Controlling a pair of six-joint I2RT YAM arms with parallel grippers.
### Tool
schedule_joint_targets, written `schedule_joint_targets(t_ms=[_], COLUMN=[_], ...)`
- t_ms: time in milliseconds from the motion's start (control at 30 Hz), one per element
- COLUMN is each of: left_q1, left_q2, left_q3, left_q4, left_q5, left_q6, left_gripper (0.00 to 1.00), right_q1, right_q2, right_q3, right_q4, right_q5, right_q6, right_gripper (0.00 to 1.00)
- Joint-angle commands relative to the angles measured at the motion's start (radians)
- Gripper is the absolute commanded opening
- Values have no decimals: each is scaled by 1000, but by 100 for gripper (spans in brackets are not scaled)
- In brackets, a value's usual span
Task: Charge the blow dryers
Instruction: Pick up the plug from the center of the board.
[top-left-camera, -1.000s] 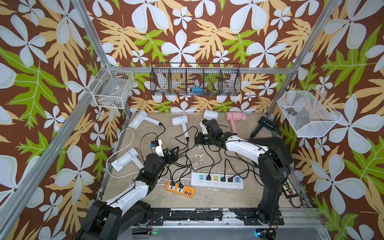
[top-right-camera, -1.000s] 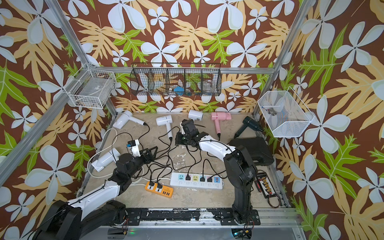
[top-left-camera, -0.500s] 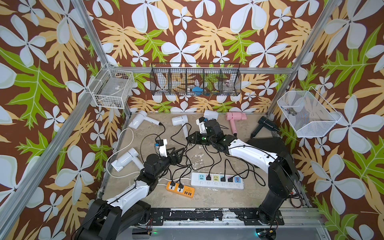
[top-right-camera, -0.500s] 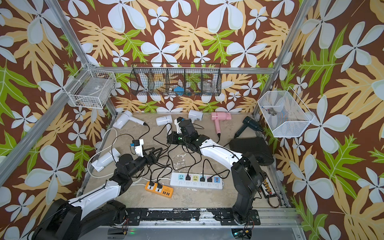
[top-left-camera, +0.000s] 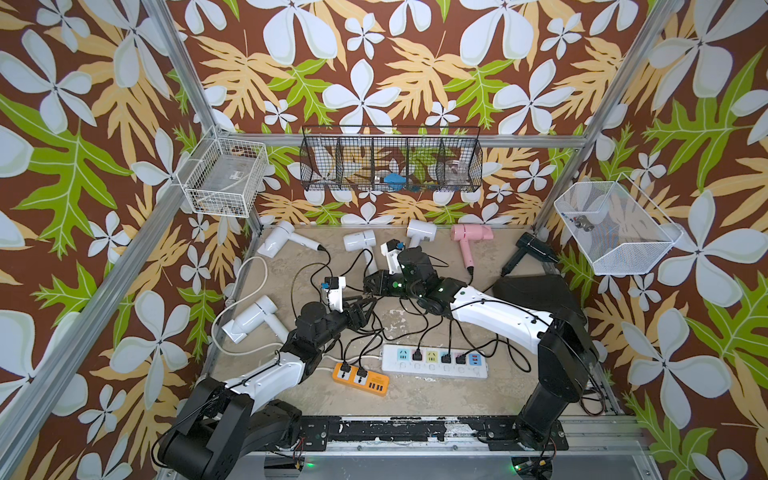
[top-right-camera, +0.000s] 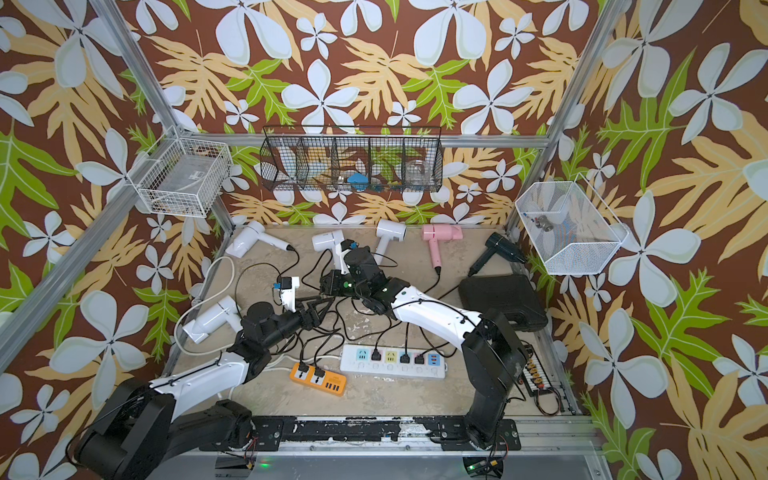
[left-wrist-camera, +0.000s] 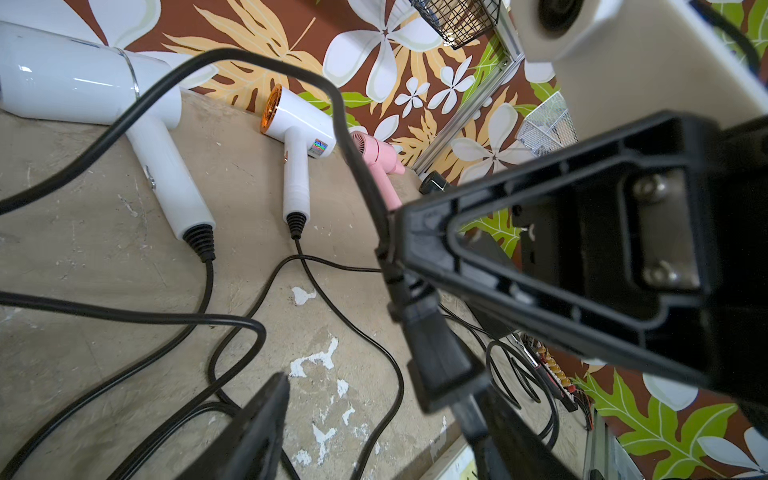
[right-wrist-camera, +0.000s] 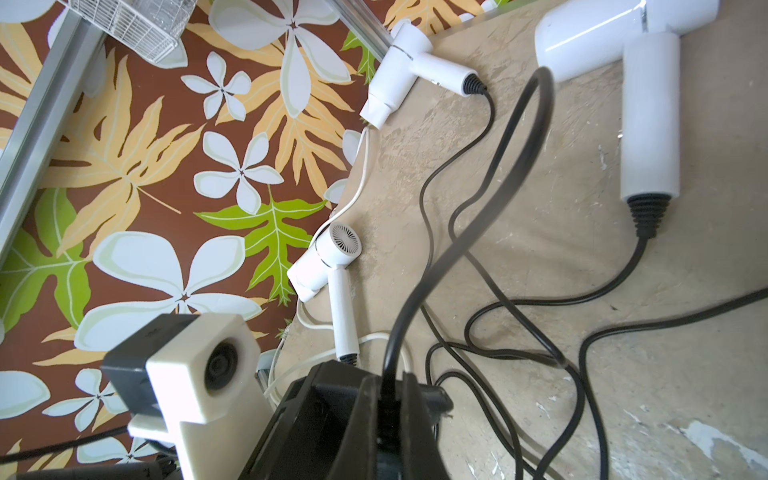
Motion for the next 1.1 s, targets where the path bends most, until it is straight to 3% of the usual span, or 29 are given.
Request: schedule_joint_targets(t_ms=[0,300,567,733,900,1000,1067], left_q1=[0,0,0,0,-1,-3,-6], left_q2=[-4,0,1,11,9,-5,-15], left_q3=[2,5,3,5,0,-7,-10], left_q4=[27,27,32,39,44,44,45], left_q5=[-2,0,7,12,5,-3,-11], left_q6=[1,3,6,14,34,51,61], left_gripper=[63,26,2,0,0,0,0], right_q1=[3,6,5,5,-20,-72,-108], right_q2=[-6,-11,-20,-31,-54,-74,-81], right_q3=[-4,-9,-13,5,38,46,66], right_q4=[35,34,-4,-65,-184,-251,-312], right_q5=[10,-2,-21,-32,-56,-143,-203], right_q6=[9,8,-19,-65,-142,-163,-193], right_gripper=[0,0,0,0,31,41,42])
